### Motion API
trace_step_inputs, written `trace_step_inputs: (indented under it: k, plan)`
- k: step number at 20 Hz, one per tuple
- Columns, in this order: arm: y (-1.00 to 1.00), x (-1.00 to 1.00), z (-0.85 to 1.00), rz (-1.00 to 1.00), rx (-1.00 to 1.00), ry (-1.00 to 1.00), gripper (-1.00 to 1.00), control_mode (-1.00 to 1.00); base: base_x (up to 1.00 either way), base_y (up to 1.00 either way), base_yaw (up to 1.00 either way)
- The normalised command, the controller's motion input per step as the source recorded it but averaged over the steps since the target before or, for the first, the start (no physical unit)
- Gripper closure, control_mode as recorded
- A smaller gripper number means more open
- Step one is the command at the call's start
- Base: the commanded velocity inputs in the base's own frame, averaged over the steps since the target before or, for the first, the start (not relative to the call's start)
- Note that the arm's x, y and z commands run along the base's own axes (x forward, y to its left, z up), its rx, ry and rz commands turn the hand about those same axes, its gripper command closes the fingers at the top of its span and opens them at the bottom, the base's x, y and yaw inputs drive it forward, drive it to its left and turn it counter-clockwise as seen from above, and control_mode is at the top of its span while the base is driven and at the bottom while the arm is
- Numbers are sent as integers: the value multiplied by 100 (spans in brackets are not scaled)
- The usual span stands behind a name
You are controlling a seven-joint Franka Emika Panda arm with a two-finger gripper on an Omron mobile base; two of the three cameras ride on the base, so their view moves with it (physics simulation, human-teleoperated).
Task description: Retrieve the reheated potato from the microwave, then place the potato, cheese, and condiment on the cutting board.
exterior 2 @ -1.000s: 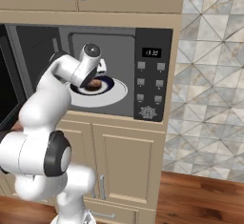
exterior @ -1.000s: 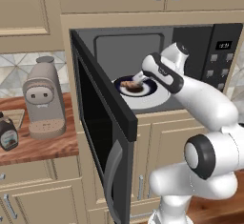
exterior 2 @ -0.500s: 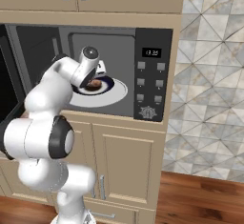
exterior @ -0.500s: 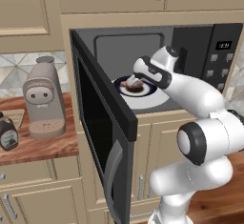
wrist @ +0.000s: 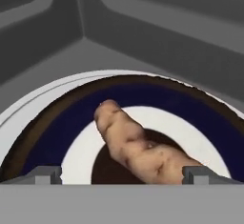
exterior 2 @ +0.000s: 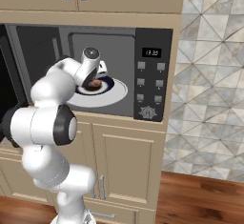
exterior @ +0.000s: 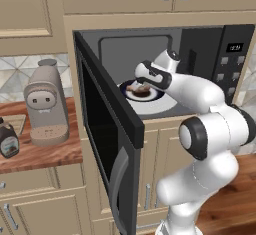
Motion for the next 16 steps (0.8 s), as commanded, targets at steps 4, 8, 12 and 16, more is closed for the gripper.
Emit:
trace_step_inputs:
  k: [4, 8, 12, 16]
  plan:
    - [0, 30, -16, 0, -1, 2, -100, -100, 0, 0, 0]
    - [0, 35, -7, 1, 0, 3, -100, -100, 0, 0, 0]
    - [0, 27, -11, 3, 0, 5, -100, -100, 0, 0, 0]
    - [0, 16, -16, 5, -1, 4, -100, -100, 0, 0, 0]
